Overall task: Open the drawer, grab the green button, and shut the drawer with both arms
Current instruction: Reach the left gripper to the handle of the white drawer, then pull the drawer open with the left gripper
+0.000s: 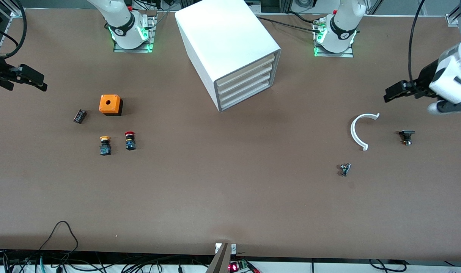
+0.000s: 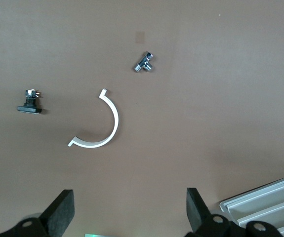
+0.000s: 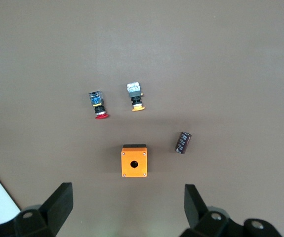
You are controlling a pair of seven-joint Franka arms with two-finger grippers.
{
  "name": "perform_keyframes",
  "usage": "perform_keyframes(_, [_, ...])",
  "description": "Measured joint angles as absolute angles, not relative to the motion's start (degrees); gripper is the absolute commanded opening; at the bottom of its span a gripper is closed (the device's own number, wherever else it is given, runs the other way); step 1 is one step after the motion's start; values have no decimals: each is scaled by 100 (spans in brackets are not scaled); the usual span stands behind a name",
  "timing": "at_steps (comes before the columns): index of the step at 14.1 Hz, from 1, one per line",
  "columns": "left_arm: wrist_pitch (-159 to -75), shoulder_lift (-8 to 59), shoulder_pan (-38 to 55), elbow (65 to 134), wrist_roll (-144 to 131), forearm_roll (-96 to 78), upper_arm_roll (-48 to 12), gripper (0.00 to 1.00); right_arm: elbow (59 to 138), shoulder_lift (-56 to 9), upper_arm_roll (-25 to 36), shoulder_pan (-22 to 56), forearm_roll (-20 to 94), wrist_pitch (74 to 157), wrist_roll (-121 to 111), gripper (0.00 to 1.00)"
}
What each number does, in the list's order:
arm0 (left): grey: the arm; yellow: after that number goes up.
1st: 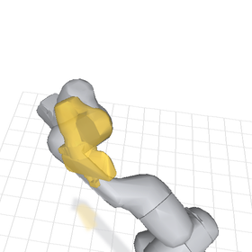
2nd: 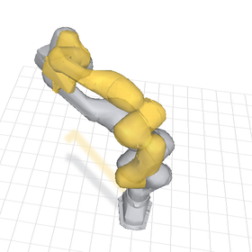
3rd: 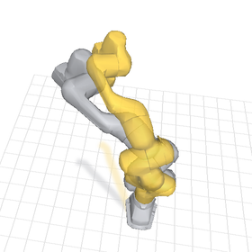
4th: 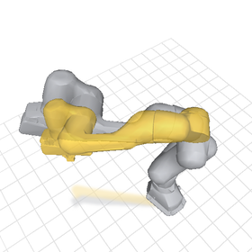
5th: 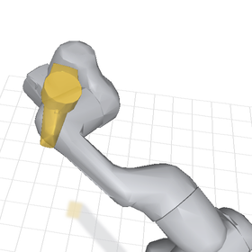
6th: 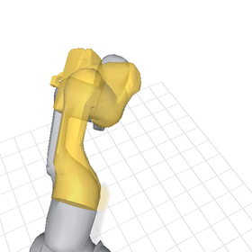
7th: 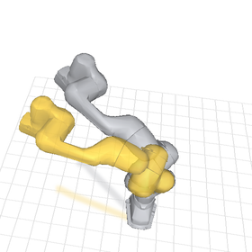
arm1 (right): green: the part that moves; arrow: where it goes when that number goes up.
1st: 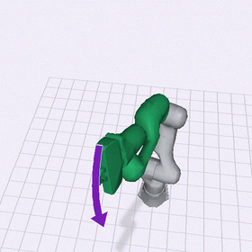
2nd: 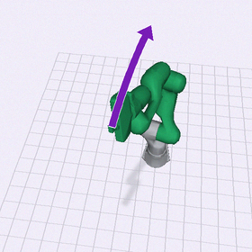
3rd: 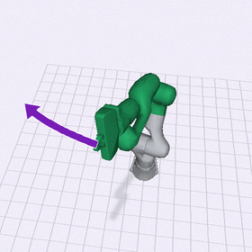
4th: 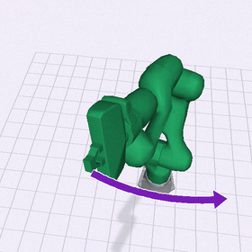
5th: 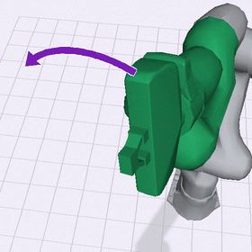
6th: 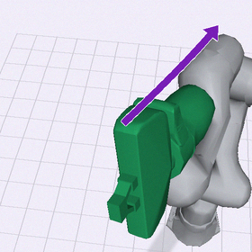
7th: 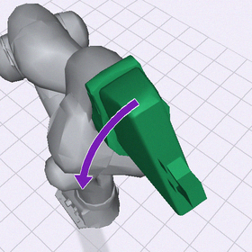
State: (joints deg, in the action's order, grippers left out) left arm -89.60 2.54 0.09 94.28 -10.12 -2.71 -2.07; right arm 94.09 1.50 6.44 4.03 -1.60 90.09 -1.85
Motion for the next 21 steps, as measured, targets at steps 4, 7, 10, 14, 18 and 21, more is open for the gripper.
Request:
perform_keyframes(4, [-8936, 1095, 63, 9605, -801, -860, -565, 100, 9396, 153, 650, 404, -159, 9000, -185, 100])
perform_keyframes(7, [-9454, 1921, 96, 10043, -528, -2019, -771, 100, 9391, 153, 649, 405, -159, 8998, -185, 100])
perform_keyframes(10, [-10047, 2496, 103, 10730, 365, -3428, -940, 100, 9388, 153, 639, 406, -159, 8997, -185, 100])
perform_keyframes(14, [-10571, 2903, 249, 11553, 1783, -4744, -1261, 100, 9385, 153, 610, 415, -160, 8990, -185, 100])
perform_keyframes(18, [-10678, 2977, 419, 11972, 2199, -5161, -1761, 97, 9369, 153, 579, 448, -160, 8989, 264, 100])
perform_keyframes(21, [-10886, 2975, 463, 12129, 2200, -5168, -2019, 91, 9353, 153, 590, 452, -169, 8933, 58, 100])
